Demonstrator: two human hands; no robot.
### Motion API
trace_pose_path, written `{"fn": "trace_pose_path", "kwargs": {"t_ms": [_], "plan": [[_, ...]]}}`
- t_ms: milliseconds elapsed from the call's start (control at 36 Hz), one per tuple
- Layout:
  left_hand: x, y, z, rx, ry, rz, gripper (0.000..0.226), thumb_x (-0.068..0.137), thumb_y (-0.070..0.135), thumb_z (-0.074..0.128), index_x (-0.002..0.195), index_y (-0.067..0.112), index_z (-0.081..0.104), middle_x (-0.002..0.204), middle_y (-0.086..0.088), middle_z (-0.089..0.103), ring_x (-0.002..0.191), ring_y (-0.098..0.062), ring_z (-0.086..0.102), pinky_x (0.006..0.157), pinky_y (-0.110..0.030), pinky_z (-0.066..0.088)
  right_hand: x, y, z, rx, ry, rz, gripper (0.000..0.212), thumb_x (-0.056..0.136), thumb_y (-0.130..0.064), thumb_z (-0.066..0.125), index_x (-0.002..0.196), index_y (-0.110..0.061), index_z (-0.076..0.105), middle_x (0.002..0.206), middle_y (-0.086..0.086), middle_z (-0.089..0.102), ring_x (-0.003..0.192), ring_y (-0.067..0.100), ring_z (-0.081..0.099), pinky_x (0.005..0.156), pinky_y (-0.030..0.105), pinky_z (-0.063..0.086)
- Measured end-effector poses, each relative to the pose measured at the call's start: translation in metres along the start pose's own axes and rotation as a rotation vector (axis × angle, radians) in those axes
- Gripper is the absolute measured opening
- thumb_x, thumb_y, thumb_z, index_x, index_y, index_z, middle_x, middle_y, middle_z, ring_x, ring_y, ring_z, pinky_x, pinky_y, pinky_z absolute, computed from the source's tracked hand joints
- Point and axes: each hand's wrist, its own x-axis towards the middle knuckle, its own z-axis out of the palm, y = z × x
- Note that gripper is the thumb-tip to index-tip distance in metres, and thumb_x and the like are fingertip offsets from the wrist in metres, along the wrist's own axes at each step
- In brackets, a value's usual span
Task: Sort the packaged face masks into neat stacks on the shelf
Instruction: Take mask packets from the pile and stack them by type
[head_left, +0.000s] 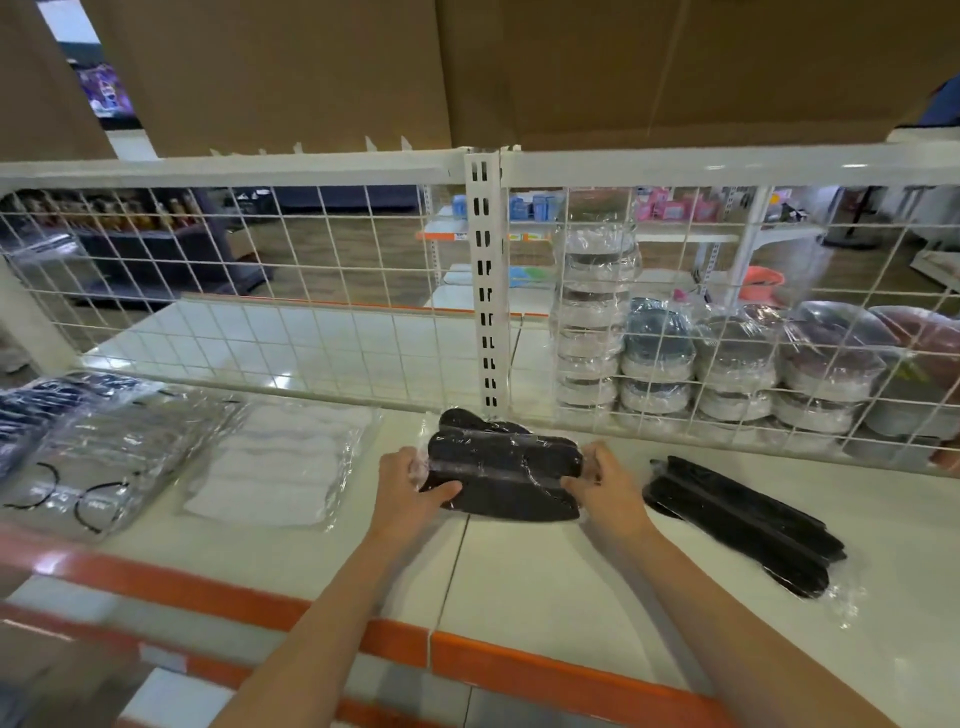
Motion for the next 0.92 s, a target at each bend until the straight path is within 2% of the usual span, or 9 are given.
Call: {"fn": "trace_pose_path", "kwargs": {"t_ms": [111, 194, 250, 361, 444, 639, 750, 806, 917], "plan": [[-0.005, -0.007, -0.006, 0.086, 0.035, -0.004, 0.037, 0.072, 0.002, 0.077, 0.076, 0.011, 0.042, 0.091, -0.003, 0.045, 0.08, -0.012, 0.048, 0.063, -0.008, 0.045, -0.002, -0.007, 0.003, -0.047, -0.009, -0.036, 0.025, 0.085, 0.002, 0.059, 0.079, -0.02, 0.051, 0.09, 0.009, 0.058, 0.089, 0.029, 0.058, 0.083, 0.046, 0.054], [-0.004, -0.003, -0.018, 0.032, 0.012, 0.014, 0.025, 0.076, 0.004, 0.074, 0.088, 0.003, 0.052, 0.098, -0.009, 0.055, 0.083, -0.011, 0.055, 0.058, -0.006, 0.046, 0.0, -0.013, 0.002, -0.034, 0.003, -0.095, 0.018, 0.087, 0.002, 0.058, 0.083, -0.014, 0.052, 0.083, 0.0, 0.053, 0.078, 0.012, 0.052, 0.068, 0.008, 0.046], [-0.002, 0.001, -0.024, -0.034, 0.012, 0.016, 0.026, 0.075, 0.003, 0.075, 0.087, 0.009, 0.053, 0.097, -0.006, 0.057, 0.082, -0.015, 0.057, 0.056, -0.01, 0.048, 0.001, -0.018, 0.001, -0.012, -0.025, -0.111, 0.016, 0.086, 0.006, 0.058, 0.093, -0.007, 0.053, 0.084, -0.001, 0.052, 0.076, 0.006, 0.048, 0.055, 0.0, 0.039], [0.005, 0.006, -0.033, -0.074, -0.042, 0.008, 0.045, 0.072, -0.002, 0.076, 0.106, 0.014, 0.051, 0.103, -0.002, 0.054, 0.088, -0.011, 0.054, 0.058, -0.006, 0.046, 0.005, -0.017, 0.004, -0.032, -0.048, -0.08, 0.026, 0.081, 0.013, 0.059, 0.096, -0.007, 0.052, 0.089, -0.003, 0.056, 0.083, 0.01, 0.053, 0.06, 0.007, 0.043], [0.01, -0.003, -0.034, -0.009, -0.17, 0.01, 0.041, 0.072, -0.006, 0.074, 0.099, 0.013, 0.048, 0.104, -0.002, 0.058, 0.094, -0.013, 0.057, 0.062, -0.007, 0.048, 0.002, -0.01, 0.014, -0.05, -0.041, -0.045, 0.029, 0.08, 0.015, 0.055, 0.086, -0.013, 0.049, 0.087, 0.0, 0.056, 0.085, 0.015, 0.053, 0.063, 0.016, 0.042], [0.021, 0.001, -0.043, 0.155, -0.219, 0.093, 0.03, 0.086, -0.002, 0.062, 0.098, 0.022, 0.046, 0.09, 0.011, 0.056, 0.085, -0.007, 0.057, 0.06, -0.002, 0.043, -0.003, -0.024, 0.047, -0.144, -0.01, -0.036, 0.023, 0.086, 0.009, 0.055, 0.091, -0.013, 0.05, 0.087, 0.001, 0.053, 0.079, 0.009, 0.049, 0.053, 0.001, 0.04], [0.053, 0.017, -0.088, 0.215, -0.21, 0.101, 0.039, 0.08, 0.003, 0.07, 0.105, 0.015, 0.042, 0.09, 0.008, 0.056, 0.082, -0.009, 0.055, 0.062, -0.007, 0.044, 0.001, -0.046, 0.069, -0.232, -0.08, -0.024, 0.051, 0.078, -0.008, 0.07, 0.124, -0.009, 0.048, 0.115, 0.009, 0.058, 0.107, 0.024, 0.056, 0.09, 0.034, 0.049], [0.069, 0.022, -0.12, 0.215, -0.239, 0.043, 0.049, 0.077, 0.005, 0.074, 0.108, 0.013, 0.038, 0.099, -0.002, 0.06, 0.084, -0.016, 0.06, 0.071, -0.024, 0.053, 0.002, -0.058, 0.085, -0.188, -0.16, -0.002, 0.065, 0.075, -0.018, 0.075, 0.131, -0.018, 0.042, 0.113, 0.006, 0.057, 0.102, 0.022, 0.058, 0.087, 0.037, 0.05], [0.093, 0.015, -0.196, 0.263, -0.189, -0.029, 0.05, 0.075, 0.005, 0.075, 0.109, 0.011, 0.039, 0.102, -0.01, 0.06, 0.098, -0.029, 0.06, 0.088, -0.04, 0.046, 0.005, -0.091, 0.141, -0.108, -0.334, -0.013, 0.017, 0.086, -0.013, 0.063, 0.101, -0.013, 0.055, 0.086, 0.006, 0.055, 0.077, 0.017, 0.057, 0.069, 0.026, 0.051]]}}
